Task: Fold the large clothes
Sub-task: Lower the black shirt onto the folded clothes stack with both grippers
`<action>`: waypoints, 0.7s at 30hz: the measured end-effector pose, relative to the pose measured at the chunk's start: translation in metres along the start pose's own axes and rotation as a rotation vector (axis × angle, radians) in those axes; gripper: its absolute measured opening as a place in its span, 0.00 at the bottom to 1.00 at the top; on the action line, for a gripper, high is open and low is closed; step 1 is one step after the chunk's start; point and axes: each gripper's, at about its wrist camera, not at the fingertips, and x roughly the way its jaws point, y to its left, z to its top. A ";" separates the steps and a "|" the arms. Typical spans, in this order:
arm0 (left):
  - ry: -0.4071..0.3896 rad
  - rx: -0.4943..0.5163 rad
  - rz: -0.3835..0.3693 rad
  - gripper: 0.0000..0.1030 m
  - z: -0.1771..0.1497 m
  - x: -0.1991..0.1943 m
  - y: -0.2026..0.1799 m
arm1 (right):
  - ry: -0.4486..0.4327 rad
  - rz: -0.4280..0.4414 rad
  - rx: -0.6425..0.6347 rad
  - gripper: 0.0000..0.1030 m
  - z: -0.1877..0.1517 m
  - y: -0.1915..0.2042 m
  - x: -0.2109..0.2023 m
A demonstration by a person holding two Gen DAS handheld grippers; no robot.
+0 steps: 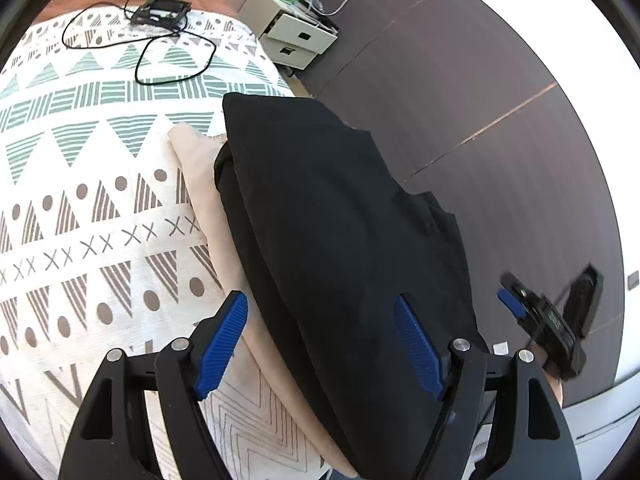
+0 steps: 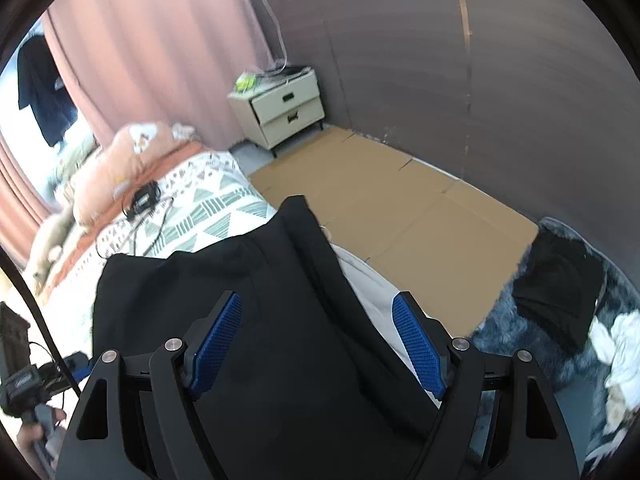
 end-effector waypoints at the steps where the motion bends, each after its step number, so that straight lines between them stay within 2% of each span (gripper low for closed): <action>1: 0.002 0.012 0.001 0.74 -0.003 -0.003 -0.002 | -0.007 -0.002 0.015 0.74 -0.010 -0.005 -0.018; 7: 0.002 0.033 -0.014 0.74 -0.008 -0.012 -0.001 | -0.037 0.031 0.135 0.74 -0.071 -0.041 -0.078; 9: 0.013 0.043 -0.013 0.68 -0.011 -0.010 -0.003 | -0.047 0.040 0.177 0.74 -0.095 -0.055 -0.068; 11: 0.020 0.045 -0.013 0.64 -0.013 -0.005 -0.002 | -0.053 0.048 0.226 0.74 -0.116 -0.064 -0.082; 12: 0.021 0.045 -0.014 0.58 -0.013 -0.004 -0.002 | -0.054 0.052 0.245 0.74 -0.121 -0.069 -0.076; 14: 0.027 0.043 -0.012 0.57 -0.015 -0.003 -0.003 | -0.052 0.067 0.304 0.74 -0.134 -0.075 -0.065; 17: 0.038 0.044 -0.004 0.54 -0.017 0.002 -0.003 | -0.033 0.089 0.353 0.54 -0.144 -0.076 -0.046; 20: 0.049 0.047 -0.004 0.49 -0.015 0.010 0.000 | 0.013 0.143 0.390 0.53 -0.149 -0.075 -0.025; 21: 0.047 0.053 -0.006 0.44 -0.015 0.010 -0.001 | 0.033 0.160 0.394 0.53 -0.150 -0.074 -0.018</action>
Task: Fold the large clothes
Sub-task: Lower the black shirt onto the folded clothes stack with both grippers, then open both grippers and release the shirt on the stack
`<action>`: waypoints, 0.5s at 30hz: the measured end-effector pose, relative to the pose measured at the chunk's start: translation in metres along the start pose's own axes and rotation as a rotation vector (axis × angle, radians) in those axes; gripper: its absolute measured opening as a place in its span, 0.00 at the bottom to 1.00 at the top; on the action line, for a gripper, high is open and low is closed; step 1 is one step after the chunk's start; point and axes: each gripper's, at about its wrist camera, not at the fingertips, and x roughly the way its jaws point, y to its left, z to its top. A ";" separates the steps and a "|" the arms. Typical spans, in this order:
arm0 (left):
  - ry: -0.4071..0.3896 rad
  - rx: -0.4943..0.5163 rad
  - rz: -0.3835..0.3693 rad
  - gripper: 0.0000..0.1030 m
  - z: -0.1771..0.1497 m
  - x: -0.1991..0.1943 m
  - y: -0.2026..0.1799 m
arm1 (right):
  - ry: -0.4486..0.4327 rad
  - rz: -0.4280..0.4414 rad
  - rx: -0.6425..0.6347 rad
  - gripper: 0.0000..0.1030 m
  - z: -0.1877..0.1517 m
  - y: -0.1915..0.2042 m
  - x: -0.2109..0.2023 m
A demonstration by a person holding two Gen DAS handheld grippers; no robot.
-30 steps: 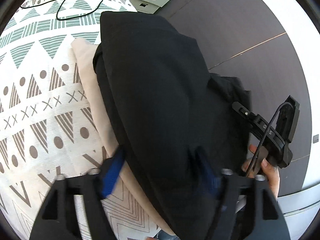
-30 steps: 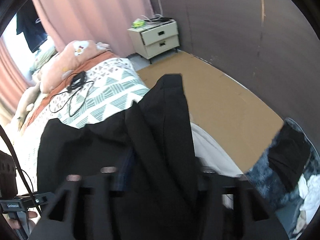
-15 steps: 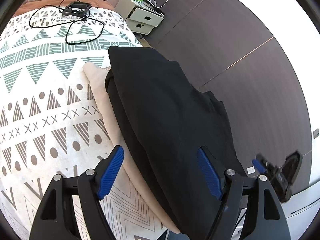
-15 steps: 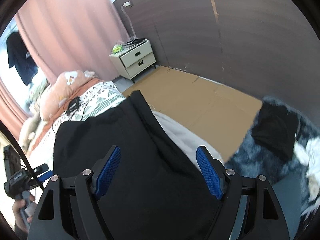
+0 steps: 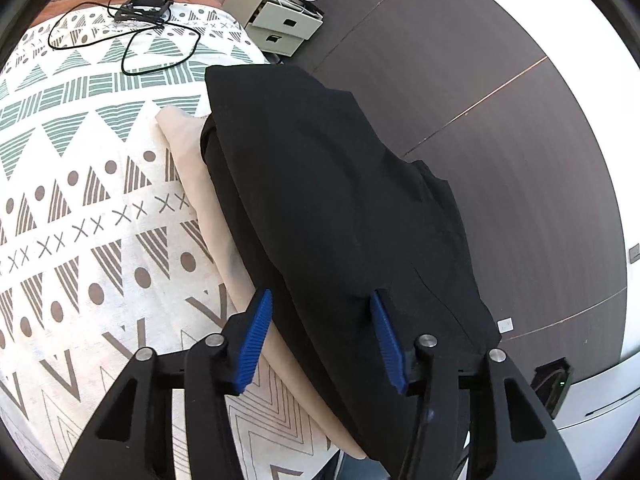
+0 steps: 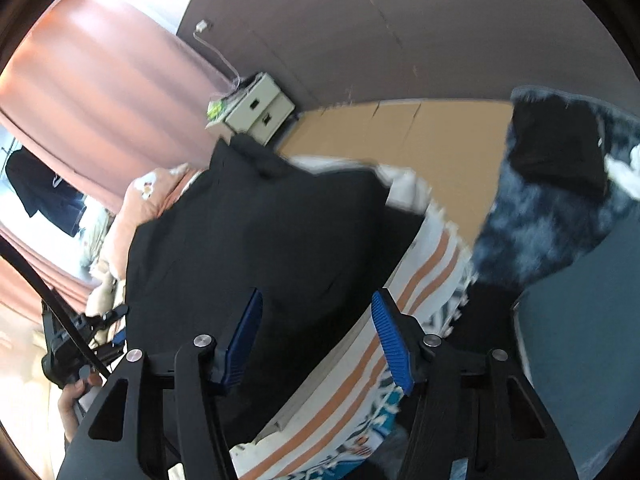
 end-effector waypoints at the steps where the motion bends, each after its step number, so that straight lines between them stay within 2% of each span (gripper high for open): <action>1: 0.002 0.009 -0.002 0.42 0.000 0.001 -0.001 | 0.019 0.022 0.016 0.53 0.000 -0.001 0.007; 4: 0.006 0.023 0.002 0.42 0.003 0.006 0.000 | 0.043 0.050 0.082 0.54 0.005 -0.009 0.026; 8: 0.006 0.028 0.009 0.42 0.008 0.012 0.002 | 0.058 0.078 0.191 0.62 0.016 -0.027 0.038; 12: 0.016 0.012 0.011 0.42 0.013 0.022 0.009 | 0.065 0.113 0.202 0.62 0.026 -0.032 0.044; 13: 0.018 0.009 0.010 0.42 0.014 0.024 0.010 | 0.063 0.118 0.196 0.61 0.026 -0.033 0.045; 15: 0.018 0.010 0.007 0.42 0.017 0.027 0.012 | 0.023 0.111 0.142 0.41 0.032 -0.027 0.040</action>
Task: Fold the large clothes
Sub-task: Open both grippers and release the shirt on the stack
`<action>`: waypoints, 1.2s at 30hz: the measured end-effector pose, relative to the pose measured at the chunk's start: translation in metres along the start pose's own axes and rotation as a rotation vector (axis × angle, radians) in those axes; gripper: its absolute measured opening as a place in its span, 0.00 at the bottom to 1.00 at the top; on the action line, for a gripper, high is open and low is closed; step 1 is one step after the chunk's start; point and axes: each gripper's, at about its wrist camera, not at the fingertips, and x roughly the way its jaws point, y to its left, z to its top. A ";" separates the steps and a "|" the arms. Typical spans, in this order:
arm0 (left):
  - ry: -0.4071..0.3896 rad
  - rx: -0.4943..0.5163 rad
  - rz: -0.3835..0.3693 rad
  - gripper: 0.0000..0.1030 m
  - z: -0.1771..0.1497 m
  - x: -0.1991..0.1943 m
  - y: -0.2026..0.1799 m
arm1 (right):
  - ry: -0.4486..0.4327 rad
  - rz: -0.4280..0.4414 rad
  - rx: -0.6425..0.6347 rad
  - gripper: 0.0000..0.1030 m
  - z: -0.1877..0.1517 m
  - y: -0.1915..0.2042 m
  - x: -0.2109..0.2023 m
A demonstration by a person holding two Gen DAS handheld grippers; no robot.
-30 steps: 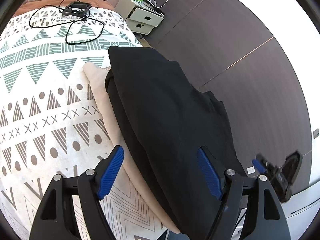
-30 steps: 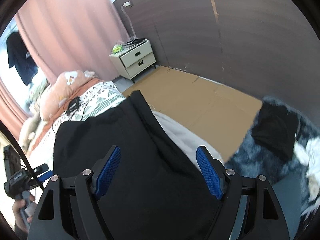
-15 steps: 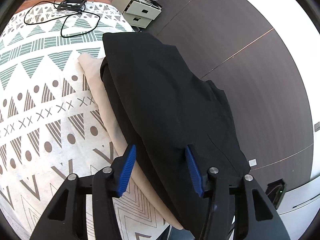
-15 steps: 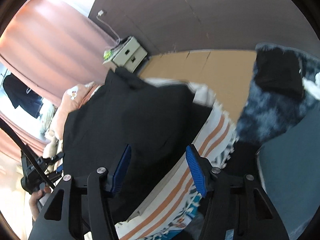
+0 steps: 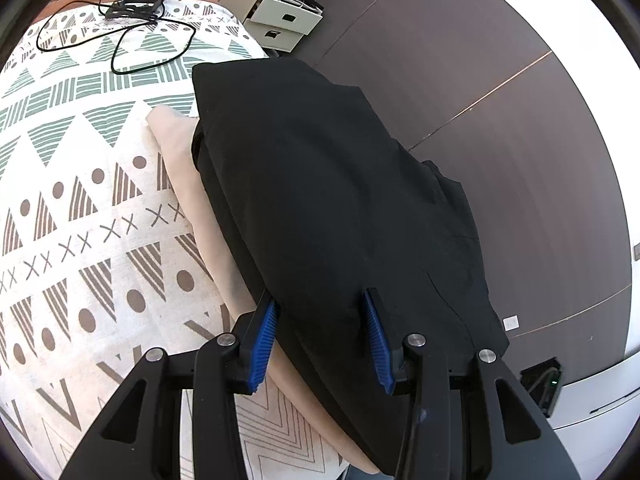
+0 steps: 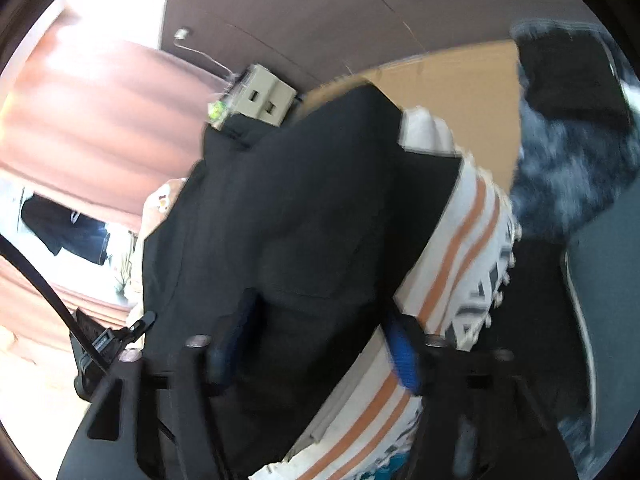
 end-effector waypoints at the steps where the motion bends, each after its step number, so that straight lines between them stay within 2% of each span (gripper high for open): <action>1: -0.002 0.002 0.000 0.42 0.001 0.001 0.000 | -0.016 -0.008 -0.024 0.38 0.001 0.004 -0.002; 3: -0.008 0.006 0.000 0.42 0.005 0.003 0.000 | -0.047 -0.023 -0.068 0.32 0.011 0.013 -0.007; 5: -0.011 0.009 0.001 0.41 0.009 0.005 -0.001 | -0.062 -0.043 -0.102 0.30 0.019 0.019 -0.007; 11: -0.019 0.013 0.023 0.41 0.024 0.016 -0.005 | -0.058 -0.066 -0.120 0.29 0.051 0.021 0.007; 17: 0.008 0.010 0.042 0.41 0.031 0.021 -0.005 | -0.053 -0.077 -0.134 0.29 0.049 0.026 0.010; 18: 0.013 0.015 0.046 0.41 0.031 0.020 -0.005 | -0.054 -0.084 -0.148 0.30 0.031 0.035 0.005; 20: 0.017 0.026 0.051 0.41 0.028 0.016 -0.007 | -0.047 -0.112 -0.153 0.33 0.028 0.038 0.006; 22: 0.021 0.031 0.068 0.41 0.026 0.011 -0.009 | -0.051 -0.148 -0.164 0.42 0.025 0.042 0.004; 23: 0.020 0.038 0.085 0.41 0.025 0.007 -0.012 | -0.067 -0.201 -0.172 0.49 0.024 0.045 0.001; 26: -0.018 0.076 0.130 0.41 0.023 -0.012 -0.019 | -0.108 -0.254 -0.188 0.51 0.018 0.053 -0.014; 28: -0.045 0.091 0.137 0.48 0.021 -0.027 -0.022 | -0.115 -0.249 -0.187 0.51 0.015 0.057 -0.024; 30: -0.062 0.098 0.125 0.78 0.019 -0.043 -0.025 | -0.119 -0.252 -0.195 0.51 0.012 0.061 -0.032; 32: -0.084 0.115 0.119 0.82 0.014 -0.059 -0.029 | -0.120 -0.249 -0.202 0.52 0.008 0.067 -0.041; 36: -0.105 0.158 0.138 0.82 0.001 -0.086 -0.038 | -0.138 -0.264 -0.218 0.73 -0.004 0.072 -0.056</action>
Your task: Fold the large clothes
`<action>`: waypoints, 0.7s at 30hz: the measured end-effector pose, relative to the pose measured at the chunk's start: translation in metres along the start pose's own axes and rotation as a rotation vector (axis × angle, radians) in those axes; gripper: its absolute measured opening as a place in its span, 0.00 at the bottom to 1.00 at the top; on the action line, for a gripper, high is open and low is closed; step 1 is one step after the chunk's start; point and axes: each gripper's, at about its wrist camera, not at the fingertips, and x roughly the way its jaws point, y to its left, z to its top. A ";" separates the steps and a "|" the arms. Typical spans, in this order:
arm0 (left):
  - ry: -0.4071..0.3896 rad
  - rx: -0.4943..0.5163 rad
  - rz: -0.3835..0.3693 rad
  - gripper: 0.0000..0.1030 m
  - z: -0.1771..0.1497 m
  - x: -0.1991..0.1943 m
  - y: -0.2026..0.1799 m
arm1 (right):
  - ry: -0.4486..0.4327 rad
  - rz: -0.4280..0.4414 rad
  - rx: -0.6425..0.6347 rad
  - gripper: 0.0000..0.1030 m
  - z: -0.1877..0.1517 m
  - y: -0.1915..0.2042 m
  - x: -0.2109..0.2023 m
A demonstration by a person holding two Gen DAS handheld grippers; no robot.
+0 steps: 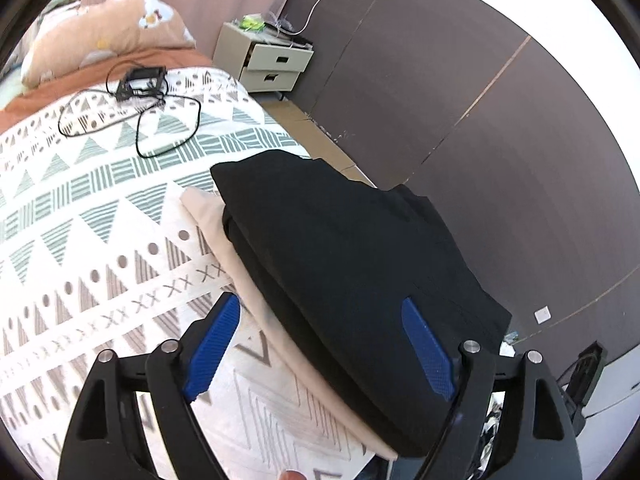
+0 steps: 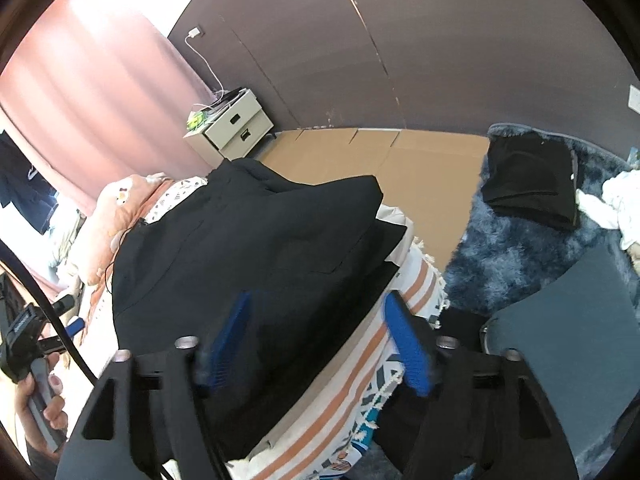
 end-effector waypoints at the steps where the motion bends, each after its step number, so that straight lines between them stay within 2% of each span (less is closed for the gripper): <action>1: -0.003 0.009 0.009 0.82 -0.003 -0.006 0.000 | -0.003 -0.002 -0.002 0.73 -0.002 -0.001 -0.004; 4: -0.024 0.038 0.045 0.82 -0.004 -0.024 0.002 | -0.007 -0.018 -0.017 0.75 -0.007 0.005 -0.020; 6: -0.060 0.066 0.056 0.82 -0.008 -0.045 0.000 | -0.021 -0.019 -0.039 0.86 -0.011 0.011 -0.032; 8: -0.082 0.088 0.052 0.82 -0.011 -0.061 -0.003 | -0.045 -0.044 -0.068 0.93 -0.014 0.020 -0.047; 9: -0.092 0.098 0.051 0.83 -0.014 -0.071 -0.004 | -0.058 -0.051 -0.080 1.00 -0.014 0.024 -0.054; 10: -0.100 0.106 0.052 0.86 -0.016 -0.078 -0.004 | -0.077 -0.055 -0.093 1.00 -0.016 0.028 -0.063; 11: -0.108 0.113 0.048 0.97 -0.019 -0.088 -0.006 | -0.087 -0.055 -0.100 1.00 -0.017 0.031 -0.068; 12: -0.120 0.116 0.037 1.00 -0.022 -0.096 -0.005 | -0.101 -0.057 -0.114 1.00 -0.019 0.035 -0.076; 16: -0.169 0.140 0.020 1.00 -0.035 -0.132 -0.006 | -0.132 -0.048 -0.159 1.00 -0.032 0.045 -0.099; 21: -0.218 0.192 0.065 1.00 -0.058 -0.182 -0.006 | -0.151 -0.041 -0.188 1.00 -0.052 0.048 -0.119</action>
